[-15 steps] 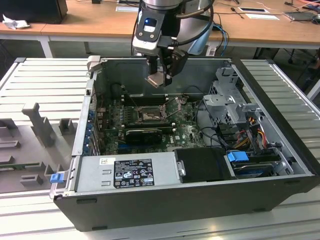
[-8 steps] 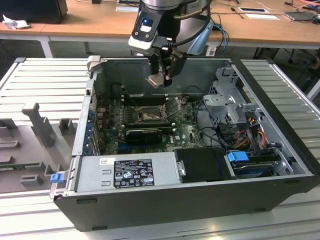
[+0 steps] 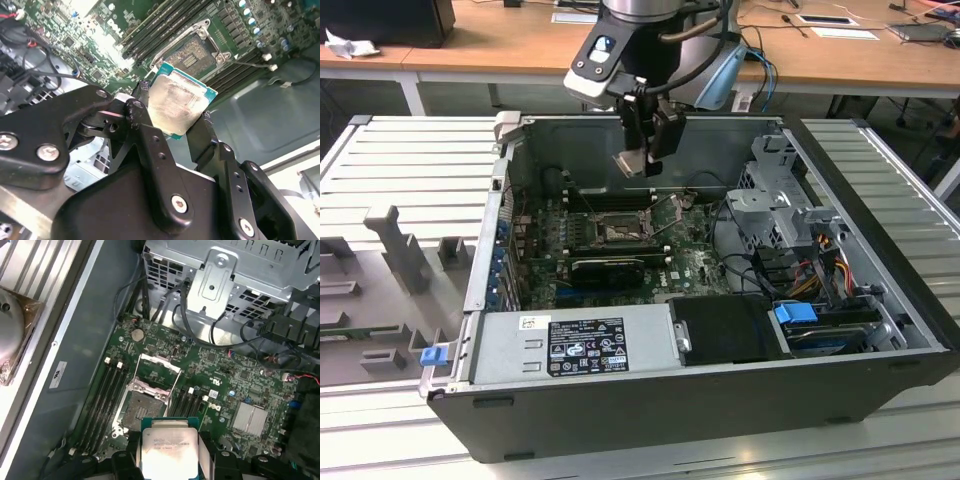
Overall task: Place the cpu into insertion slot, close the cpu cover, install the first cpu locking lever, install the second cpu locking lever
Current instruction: 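Place the cpu into insertion slot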
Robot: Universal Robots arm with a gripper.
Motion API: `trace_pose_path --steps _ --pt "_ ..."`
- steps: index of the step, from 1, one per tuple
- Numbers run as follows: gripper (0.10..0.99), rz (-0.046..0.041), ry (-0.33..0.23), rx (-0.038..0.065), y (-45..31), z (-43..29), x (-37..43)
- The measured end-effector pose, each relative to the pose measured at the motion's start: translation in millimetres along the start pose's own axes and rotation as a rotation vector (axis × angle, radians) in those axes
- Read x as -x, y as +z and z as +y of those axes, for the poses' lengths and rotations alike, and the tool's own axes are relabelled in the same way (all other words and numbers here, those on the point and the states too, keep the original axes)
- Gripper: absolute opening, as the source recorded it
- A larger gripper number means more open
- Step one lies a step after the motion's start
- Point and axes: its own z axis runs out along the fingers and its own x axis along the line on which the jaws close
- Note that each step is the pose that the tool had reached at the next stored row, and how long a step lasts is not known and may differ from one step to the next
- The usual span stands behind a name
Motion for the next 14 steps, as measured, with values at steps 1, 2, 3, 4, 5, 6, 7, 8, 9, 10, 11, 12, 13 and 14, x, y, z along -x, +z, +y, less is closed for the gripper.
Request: trace_pose_path --steps 1,2,3,4,5,6,7,8,9,10,11,12,13,14 --pt "0.541 -0.0016 0.018 0.000 2.1 -0.2 0.0" --pt "0.541 -0.0028 0.031 0.000 3.7 -0.4 0.1" --pt "0.541 -0.0055 0.061 0.001 7.4 -0.7 0.1" --pt "0.541 -0.0078 0.087 0.001 11.2 -1.0 0.2" --pt "0.541 -0.0084 0.094 0.002 13.1 -1.3 0.2" --pt "0.541 -0.0086 0.097 0.002 14.8 -1.5 0.2" --pt "0.541 -0.0088 0.099 0.002 17.8 -2.2 0.2" --pt "0.541 -0.0091 0.101 0.002 18.8 -2.7 0.0" --pt "0.541 -0.0095 0.107 0.002 19.3 -2.7 0.1" --pt "0.541 -0.0110 0.124 0.002 20.1 -2.8 0.1" --pt "0.541 -0.0129 0.146 0.003 21.2 -2.9 0.1" --pt "0.541 -0.0150 0.169 0.003 22.6 -3.1 0.1" --pt "0.541 -0.0163 0.187 0.002 23.6 -3.1 0.1" --pt "0.541 -0.0172 0.199 0.002 24.3 -3.2 0.2"
